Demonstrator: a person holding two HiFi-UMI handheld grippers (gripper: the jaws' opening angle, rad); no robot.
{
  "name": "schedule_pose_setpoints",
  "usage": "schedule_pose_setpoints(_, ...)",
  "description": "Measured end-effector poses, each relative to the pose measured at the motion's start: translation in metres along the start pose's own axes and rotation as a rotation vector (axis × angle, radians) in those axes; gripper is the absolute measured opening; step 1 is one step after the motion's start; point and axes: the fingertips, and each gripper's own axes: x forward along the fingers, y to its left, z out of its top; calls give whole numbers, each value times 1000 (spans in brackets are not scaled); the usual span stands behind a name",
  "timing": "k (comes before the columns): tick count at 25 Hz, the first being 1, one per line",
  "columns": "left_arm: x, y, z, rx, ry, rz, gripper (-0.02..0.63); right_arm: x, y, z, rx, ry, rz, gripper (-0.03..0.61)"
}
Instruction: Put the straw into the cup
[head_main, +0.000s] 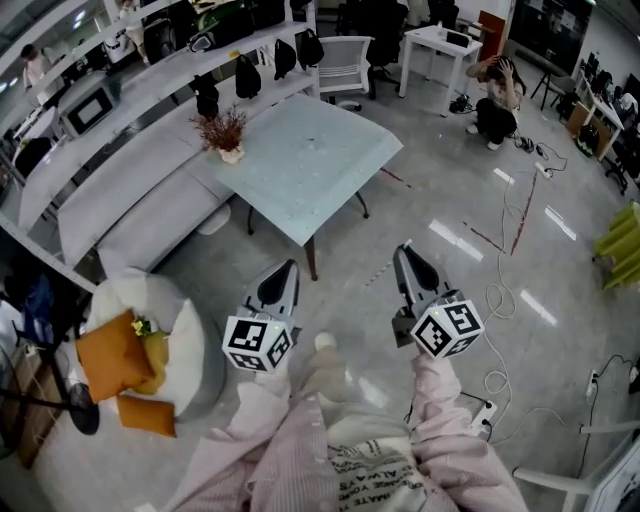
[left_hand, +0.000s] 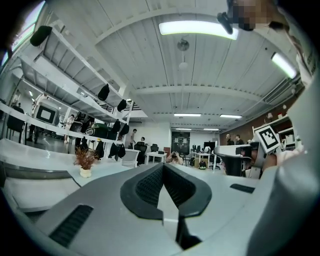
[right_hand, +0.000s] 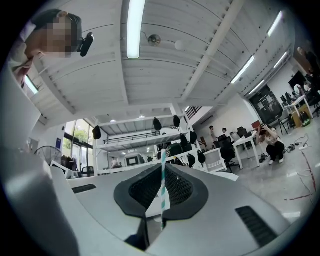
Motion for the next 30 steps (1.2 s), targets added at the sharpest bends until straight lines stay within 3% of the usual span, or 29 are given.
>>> schedule_pose_setpoints(6,64,25,-5,-30,10,-20,0,53,-39,-2,10,19,-12,15)
schedule_pose_setpoints(19,200,132,11,-62,12,6,0,208,-109,-4,21,51,-8,17)
schedule_pose_setpoints(30,244,174,0,-81,37,23,0,271,-141,-16,62,44,-20,17)
